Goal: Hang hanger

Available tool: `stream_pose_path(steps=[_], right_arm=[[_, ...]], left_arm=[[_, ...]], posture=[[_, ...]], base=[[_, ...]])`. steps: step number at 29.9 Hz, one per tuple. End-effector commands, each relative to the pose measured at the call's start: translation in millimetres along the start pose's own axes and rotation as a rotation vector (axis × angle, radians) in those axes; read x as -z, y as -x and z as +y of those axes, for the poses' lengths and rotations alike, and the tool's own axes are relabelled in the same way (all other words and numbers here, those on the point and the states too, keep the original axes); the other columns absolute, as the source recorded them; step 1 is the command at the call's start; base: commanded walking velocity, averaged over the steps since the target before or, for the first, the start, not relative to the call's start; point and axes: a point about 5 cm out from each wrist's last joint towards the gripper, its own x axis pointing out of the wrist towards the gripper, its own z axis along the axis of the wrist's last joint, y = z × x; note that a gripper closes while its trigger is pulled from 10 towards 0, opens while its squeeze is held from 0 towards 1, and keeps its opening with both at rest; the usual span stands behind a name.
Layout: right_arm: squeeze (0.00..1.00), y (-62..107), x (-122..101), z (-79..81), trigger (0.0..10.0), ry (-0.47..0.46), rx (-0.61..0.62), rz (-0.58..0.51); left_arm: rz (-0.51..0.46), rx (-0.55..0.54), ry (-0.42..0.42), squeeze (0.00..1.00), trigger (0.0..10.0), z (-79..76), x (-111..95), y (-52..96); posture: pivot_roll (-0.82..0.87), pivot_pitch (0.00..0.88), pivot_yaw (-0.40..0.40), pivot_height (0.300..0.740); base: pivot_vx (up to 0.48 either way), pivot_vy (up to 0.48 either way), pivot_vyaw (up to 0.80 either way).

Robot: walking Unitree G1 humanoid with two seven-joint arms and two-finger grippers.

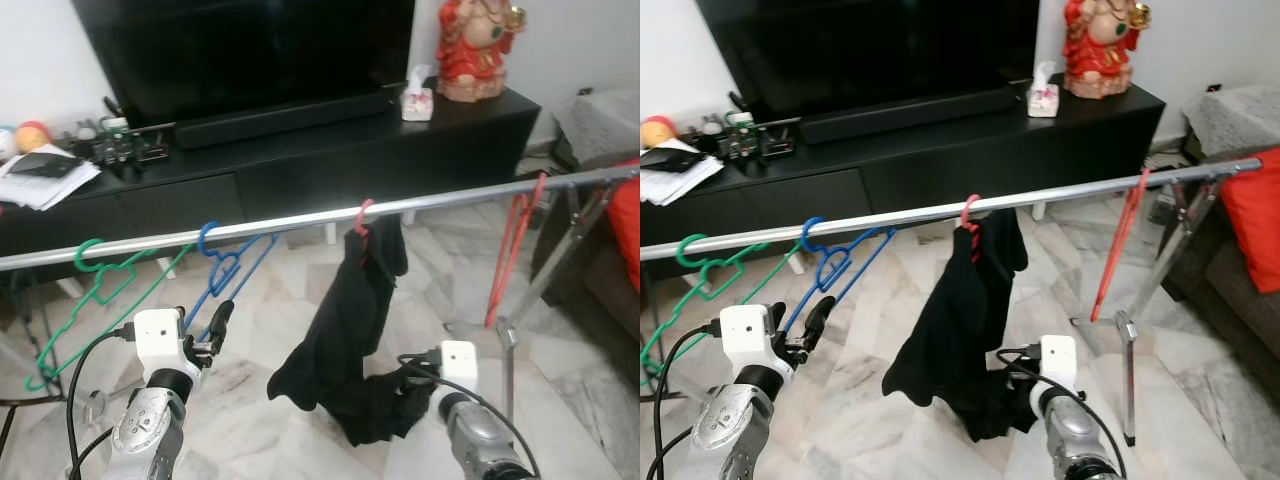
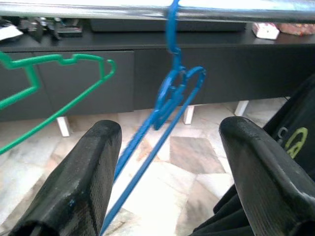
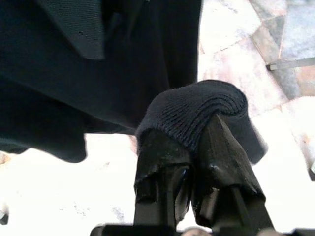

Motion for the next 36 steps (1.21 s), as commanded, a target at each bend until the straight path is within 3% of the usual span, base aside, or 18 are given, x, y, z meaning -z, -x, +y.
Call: stream_pose_path(steps=[1,7,13,24,36], right_arm=[[0.00,-1.7,-6,-1.0,10.0,0.019,-0.002,-0.014],[0.00,-2.1,-9,-2.4,10.0,0.031,-0.004,-0.016],[0.00,-3.6,-13,1.3,10.0,0.037,-0.014,-0.037],[0.00,-4.1,-16,1.6,10.0,0.032,-0.013,-0.049],[0.00,-3.9,-15,1.5,10.0,0.030,-0.011,-0.047]], left_arm=[[-0.007,-0.030,-0.010,0.00,10.0,3.2,1,1.8],[-0.017,-0.045,-0.002,0.00,10.0,2.3,1,1.5],[-0.054,-0.025,-0.003,0.00,10.0,-2.7,-7,-2.8],[-0.081,0.079,-0.127,0.00,10.0,-2.0,-25,-9.2],[-0.087,0.092,-0.116,0.00,10.0,-8.6,-26,-11.1]], posture=[[-0.15,0.000,0.020,0.740],[-0.15,0.000,0.020,0.740],[-0.14,0.000,0.020,0.740],[-0.14,0.000,0.026,0.740],[-0.14,0.000,0.031,0.740]], base=[[0.000,0.000,0.00],[0.000,0.000,0.00],[0.000,0.358,0.00],[0.000,0.357,0.00],[0.000,0.089,0.00]])
